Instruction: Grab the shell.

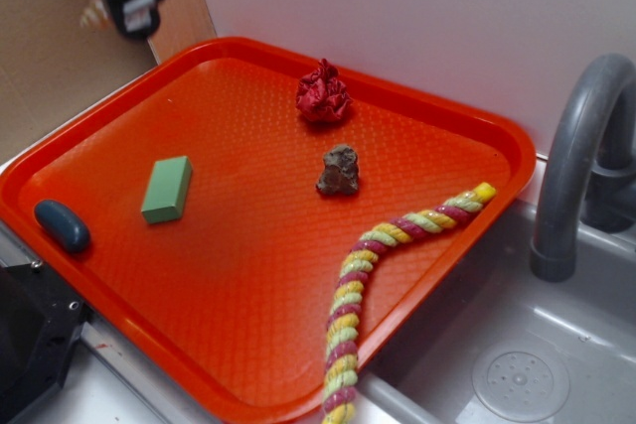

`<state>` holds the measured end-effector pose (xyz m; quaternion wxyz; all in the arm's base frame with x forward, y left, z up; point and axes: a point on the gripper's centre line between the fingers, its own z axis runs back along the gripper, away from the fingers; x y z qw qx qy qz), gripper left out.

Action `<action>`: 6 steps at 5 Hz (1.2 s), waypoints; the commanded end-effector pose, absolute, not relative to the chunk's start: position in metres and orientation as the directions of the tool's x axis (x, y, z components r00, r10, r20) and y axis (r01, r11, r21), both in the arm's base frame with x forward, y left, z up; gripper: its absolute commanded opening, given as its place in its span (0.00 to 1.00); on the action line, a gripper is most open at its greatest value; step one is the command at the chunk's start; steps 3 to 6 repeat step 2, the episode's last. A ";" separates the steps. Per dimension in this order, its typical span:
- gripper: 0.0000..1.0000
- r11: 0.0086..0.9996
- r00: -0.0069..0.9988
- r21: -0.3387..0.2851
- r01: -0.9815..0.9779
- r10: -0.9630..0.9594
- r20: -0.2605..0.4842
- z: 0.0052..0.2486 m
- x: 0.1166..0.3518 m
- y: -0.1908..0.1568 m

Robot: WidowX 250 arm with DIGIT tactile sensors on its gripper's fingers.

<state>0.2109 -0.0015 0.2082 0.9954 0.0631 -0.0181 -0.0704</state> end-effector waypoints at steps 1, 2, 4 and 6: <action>0.00 0.992 0.987 0.086 -0.089 0.077 0.141 0.262 0.232 -0.006; 0.00 0.986 0.985 0.129 -0.109 0.089 0.147 0.258 0.231 -0.004; 0.00 0.986 0.985 0.129 -0.109 0.089 0.147 0.258 0.231 -0.004; 0.00 0.986 0.985 0.129 -0.109 0.089 0.147 0.258 0.231 -0.004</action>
